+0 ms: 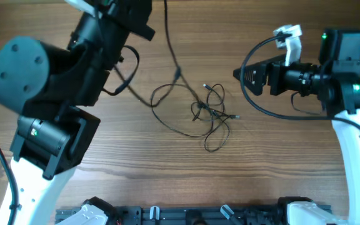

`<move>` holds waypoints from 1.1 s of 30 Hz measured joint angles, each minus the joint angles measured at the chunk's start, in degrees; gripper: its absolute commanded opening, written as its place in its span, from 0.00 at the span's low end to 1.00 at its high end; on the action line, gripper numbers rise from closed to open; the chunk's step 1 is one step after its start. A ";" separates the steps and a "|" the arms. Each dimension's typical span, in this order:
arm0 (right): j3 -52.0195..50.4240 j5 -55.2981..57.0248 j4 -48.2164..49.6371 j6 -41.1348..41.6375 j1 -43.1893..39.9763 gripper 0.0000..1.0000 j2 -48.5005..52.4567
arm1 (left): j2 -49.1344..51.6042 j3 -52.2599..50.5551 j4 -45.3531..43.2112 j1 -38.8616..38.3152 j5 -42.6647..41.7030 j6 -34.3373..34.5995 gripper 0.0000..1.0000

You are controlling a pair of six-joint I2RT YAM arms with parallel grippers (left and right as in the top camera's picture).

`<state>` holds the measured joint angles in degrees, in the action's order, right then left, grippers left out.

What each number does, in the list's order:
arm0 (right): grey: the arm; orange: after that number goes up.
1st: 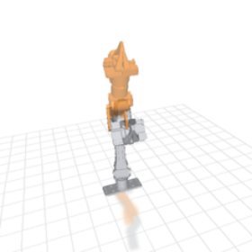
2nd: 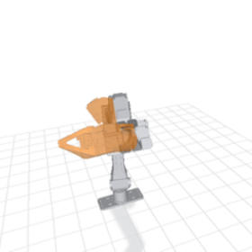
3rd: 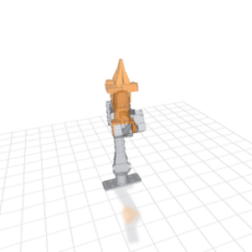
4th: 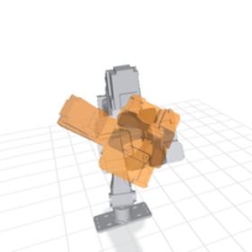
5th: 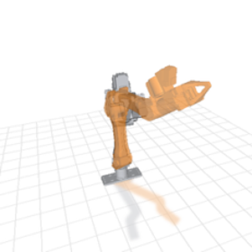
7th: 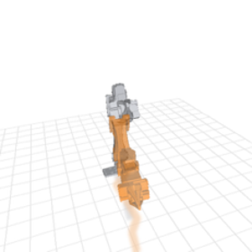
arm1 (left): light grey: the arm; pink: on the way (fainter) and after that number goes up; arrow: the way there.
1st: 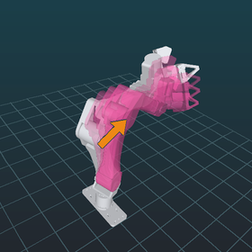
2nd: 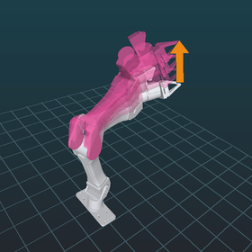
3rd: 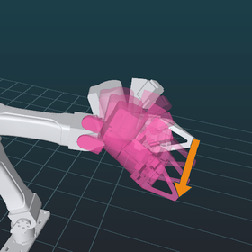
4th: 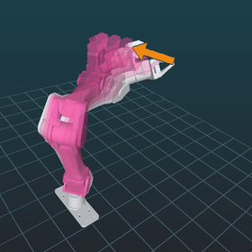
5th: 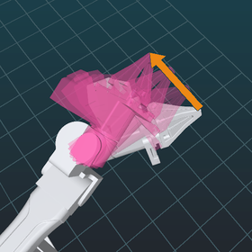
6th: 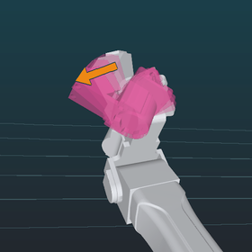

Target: Untangle cables

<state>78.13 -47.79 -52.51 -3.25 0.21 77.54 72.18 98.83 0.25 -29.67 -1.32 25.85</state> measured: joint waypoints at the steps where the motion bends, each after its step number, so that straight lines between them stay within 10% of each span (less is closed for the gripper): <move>1: 0.00 -0.24 -0.48 -1.25 0.02 1.00 0.87 | 0.00 0.02 -1.77 0.00 0.02 0.02 0.04; 13: 0.00 -0.57 -1.05 -5.88 3.78 0.99 6.60 | -0.04 0.11 -11.41 0.00 1.79 -1.79 0.04; 25: 0.00 0.07 -1.05 -5.88 3.78 0.99 6.64 | 1.99 0.24 22.45 3.28 22.99 -19.04 0.04; 33: 0.00 0.24 -0.90 -5.88 3.78 0.99 6.64 | 6.19 0.17 50.29 13.86 28.11 -48.43 0.04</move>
<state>78.13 -47.55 -53.41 -9.13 3.99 84.18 78.37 99.00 50.54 -15.81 26.79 -22.59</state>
